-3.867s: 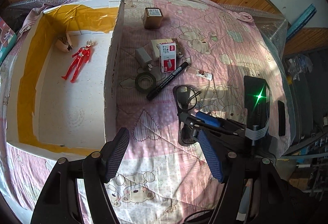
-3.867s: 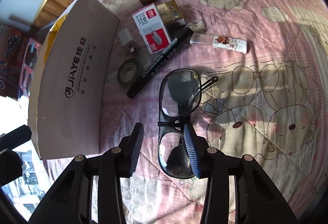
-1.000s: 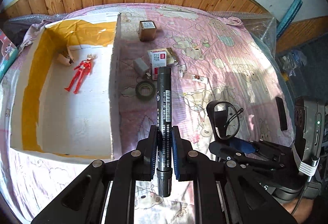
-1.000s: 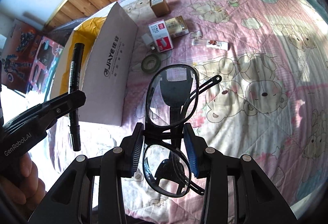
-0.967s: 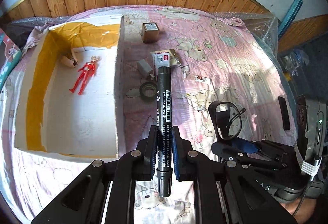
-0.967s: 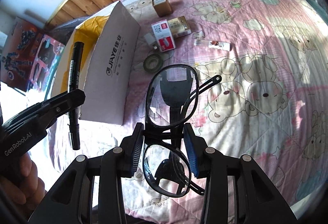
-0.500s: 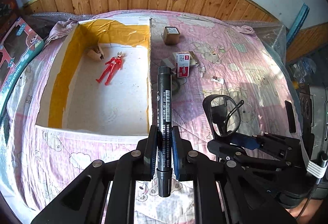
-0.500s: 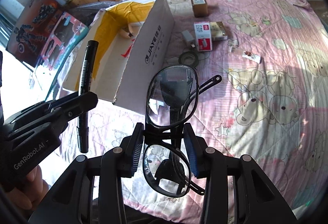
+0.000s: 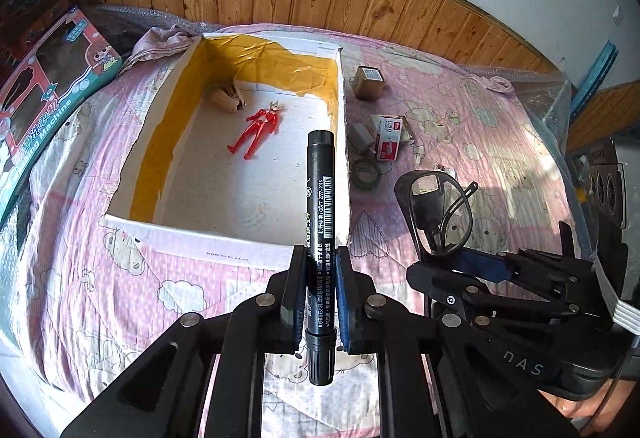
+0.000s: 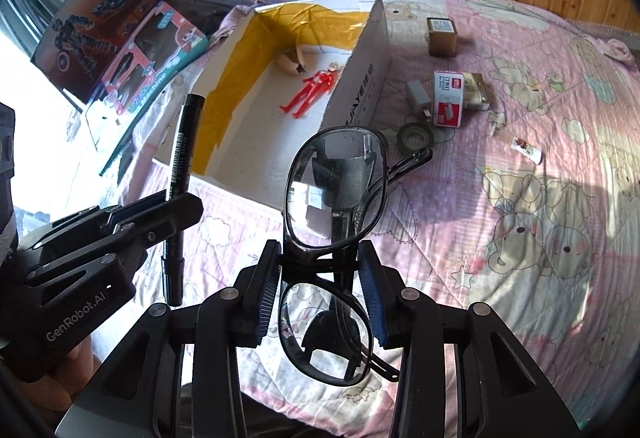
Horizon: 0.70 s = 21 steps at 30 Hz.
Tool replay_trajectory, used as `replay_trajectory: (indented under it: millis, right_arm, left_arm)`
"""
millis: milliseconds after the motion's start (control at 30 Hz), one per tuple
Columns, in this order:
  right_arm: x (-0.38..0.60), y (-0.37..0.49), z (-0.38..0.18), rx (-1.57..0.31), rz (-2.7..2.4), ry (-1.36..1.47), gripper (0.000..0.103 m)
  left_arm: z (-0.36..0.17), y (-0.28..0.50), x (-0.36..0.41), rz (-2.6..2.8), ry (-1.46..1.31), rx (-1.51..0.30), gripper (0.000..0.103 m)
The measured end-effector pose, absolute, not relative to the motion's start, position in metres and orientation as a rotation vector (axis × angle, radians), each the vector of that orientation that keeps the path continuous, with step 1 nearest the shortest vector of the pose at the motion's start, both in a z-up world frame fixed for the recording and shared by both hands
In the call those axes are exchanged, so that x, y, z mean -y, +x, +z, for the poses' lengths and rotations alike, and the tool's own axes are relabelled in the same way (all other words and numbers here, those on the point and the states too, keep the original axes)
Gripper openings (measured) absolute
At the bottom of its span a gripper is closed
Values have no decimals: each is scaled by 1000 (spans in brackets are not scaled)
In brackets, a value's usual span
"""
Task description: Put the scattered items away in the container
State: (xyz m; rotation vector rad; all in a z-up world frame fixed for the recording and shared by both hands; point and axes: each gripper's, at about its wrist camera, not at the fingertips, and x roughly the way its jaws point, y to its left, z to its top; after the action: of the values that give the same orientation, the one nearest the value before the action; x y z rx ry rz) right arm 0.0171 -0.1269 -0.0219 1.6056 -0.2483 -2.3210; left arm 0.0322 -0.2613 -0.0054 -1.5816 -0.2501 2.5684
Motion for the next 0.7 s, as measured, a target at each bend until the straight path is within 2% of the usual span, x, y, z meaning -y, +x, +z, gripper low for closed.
replay_trajectory:
  millis: [700]
  right_arm:
    - [156,-20,-8,208,-2275,1554,41]
  left_arm:
    - [-3,12,299,2627,-1575,354,14]
